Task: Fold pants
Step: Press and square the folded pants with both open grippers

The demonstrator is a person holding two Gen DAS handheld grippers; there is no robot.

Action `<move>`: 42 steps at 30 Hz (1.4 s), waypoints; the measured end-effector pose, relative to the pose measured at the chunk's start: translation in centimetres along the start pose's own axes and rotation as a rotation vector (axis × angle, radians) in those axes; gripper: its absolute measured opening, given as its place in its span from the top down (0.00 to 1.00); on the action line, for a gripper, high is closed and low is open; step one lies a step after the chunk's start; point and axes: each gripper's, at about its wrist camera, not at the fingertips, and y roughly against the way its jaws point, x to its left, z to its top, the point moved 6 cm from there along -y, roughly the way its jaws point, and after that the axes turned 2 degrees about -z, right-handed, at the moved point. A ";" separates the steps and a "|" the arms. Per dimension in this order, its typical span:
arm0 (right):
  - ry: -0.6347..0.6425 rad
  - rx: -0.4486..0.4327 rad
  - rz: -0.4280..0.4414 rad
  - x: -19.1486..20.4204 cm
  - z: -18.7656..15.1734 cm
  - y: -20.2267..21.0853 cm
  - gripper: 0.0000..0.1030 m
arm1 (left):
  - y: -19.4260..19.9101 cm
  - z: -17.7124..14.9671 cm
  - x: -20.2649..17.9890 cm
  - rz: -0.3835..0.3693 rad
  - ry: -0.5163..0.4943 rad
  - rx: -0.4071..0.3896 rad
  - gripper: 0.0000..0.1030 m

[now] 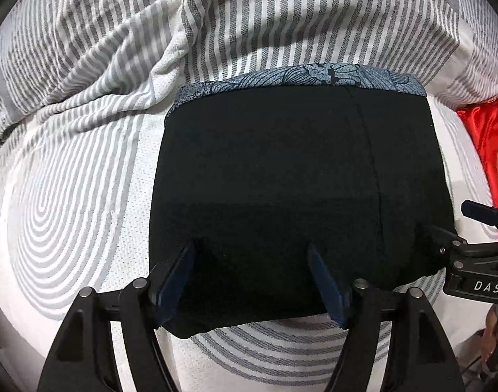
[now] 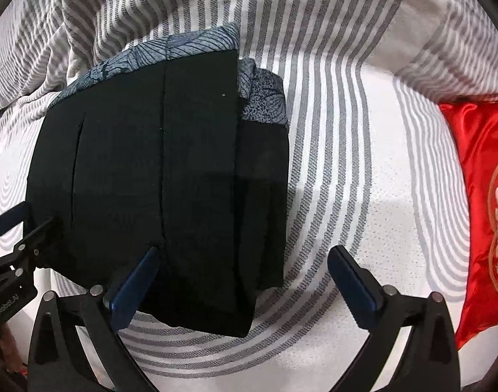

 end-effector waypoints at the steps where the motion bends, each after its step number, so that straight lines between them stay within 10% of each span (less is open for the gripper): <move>1: -0.008 0.000 0.001 -0.1 0.0 0.2 0.01 | 0.1 0.1 0.1 -0.009 -0.002 -0.001 0.29; 26: -0.314 0.116 0.153 -1.0 -7.4 4.7 0.01 | 3.3 0.5 8.2 -0.102 0.002 0.025 0.29; 42: -0.293 0.039 0.470 -5.0 1.3 1.5 0.01 | -2.2 4.4 6.9 -0.261 -0.172 0.108 0.29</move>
